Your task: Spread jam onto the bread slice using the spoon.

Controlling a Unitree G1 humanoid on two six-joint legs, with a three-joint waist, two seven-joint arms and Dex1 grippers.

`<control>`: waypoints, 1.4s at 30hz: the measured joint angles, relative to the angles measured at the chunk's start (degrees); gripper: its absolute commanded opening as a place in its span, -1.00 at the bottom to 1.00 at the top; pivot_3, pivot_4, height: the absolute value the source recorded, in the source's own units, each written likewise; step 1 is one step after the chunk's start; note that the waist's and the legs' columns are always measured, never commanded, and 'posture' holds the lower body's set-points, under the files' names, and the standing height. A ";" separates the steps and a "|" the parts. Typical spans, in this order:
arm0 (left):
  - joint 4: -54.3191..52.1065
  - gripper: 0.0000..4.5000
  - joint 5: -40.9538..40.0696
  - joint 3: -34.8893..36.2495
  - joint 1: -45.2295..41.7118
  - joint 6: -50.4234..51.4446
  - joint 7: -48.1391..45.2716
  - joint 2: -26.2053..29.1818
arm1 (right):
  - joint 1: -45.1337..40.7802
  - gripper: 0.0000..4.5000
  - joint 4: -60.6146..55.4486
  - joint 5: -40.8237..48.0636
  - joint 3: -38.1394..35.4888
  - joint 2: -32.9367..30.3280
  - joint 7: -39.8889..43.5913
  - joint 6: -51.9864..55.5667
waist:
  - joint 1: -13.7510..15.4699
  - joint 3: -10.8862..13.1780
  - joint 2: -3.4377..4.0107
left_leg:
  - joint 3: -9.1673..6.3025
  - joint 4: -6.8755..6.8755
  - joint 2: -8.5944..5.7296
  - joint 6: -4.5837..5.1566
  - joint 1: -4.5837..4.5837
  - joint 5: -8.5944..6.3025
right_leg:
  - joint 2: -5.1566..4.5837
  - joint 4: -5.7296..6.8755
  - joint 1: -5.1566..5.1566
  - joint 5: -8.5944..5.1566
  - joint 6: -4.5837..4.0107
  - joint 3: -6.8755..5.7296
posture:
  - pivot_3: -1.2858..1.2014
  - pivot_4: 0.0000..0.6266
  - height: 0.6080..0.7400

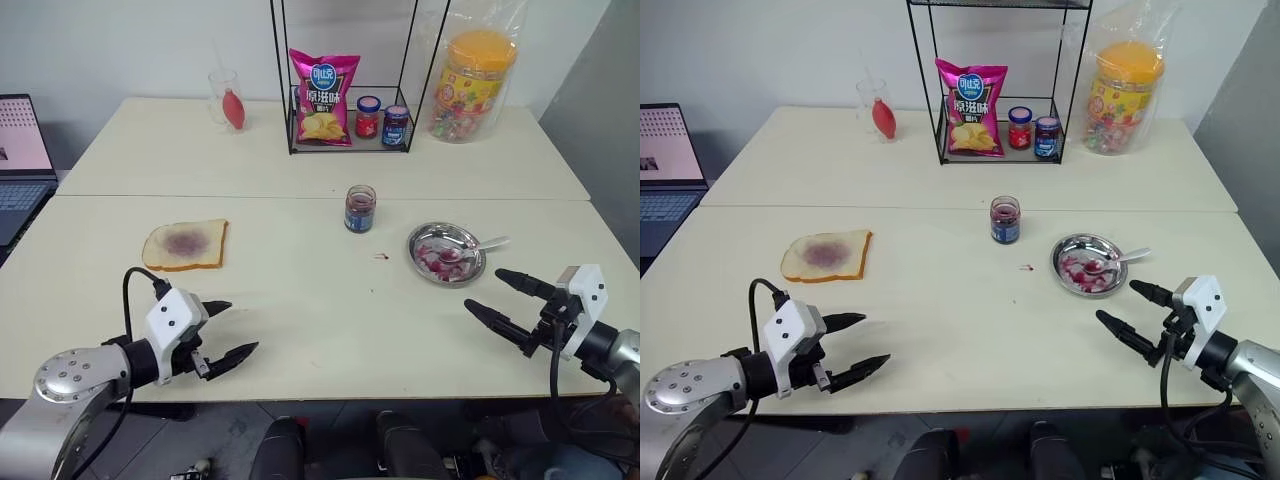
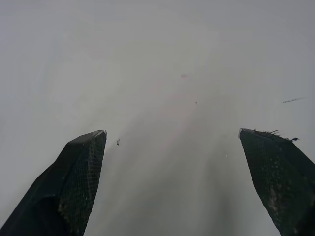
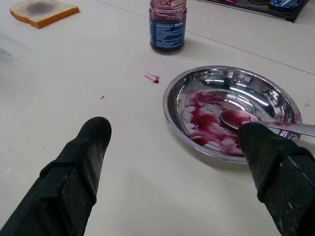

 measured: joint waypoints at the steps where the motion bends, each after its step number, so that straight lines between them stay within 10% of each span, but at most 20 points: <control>1: 0.00 1.00 0.00 0.00 0.00 0.00 0.00 -0.01 | 0.00 1.00 0.00 0.00 0.00 0.00 0.00 0.00 | 0.00 0.00 0.00 | 0.00 0.00 0.00 0.00 0.00 0.00 | 0.00 0.00 0.00 0.00 0.00 0.00 | 0.03 -0.52 1.00; 27: 15.12 1.00 10.14 2.79 -11.90 -13.93 14.91 -9.68 | -3.84 1.00 -0.40 -2.21 4.64 -0.14 3.18 -1.73 | 0.08 -0.13 0.01 | 0.09 0.07 0.02 0.00 0.16 0.01 | 0.02 0.08 0.08 0.33 0.38 0.04 | 0.03 -0.52 1.00; 42: 34.15 1.00 2.98 15.11 -31.19 4.91 41.58 -20.91 | -24.27 1.00 -6.53 2.61 17.98 -0.56 -4.01 19.79 | 0.28 -0.18 -0.11 | -0.03 0.56 -0.01 0.02 0.18 0.02 | 0.06 0.55 0.12 0.42 0.42 -0.01 | 0.03 -0.52 1.00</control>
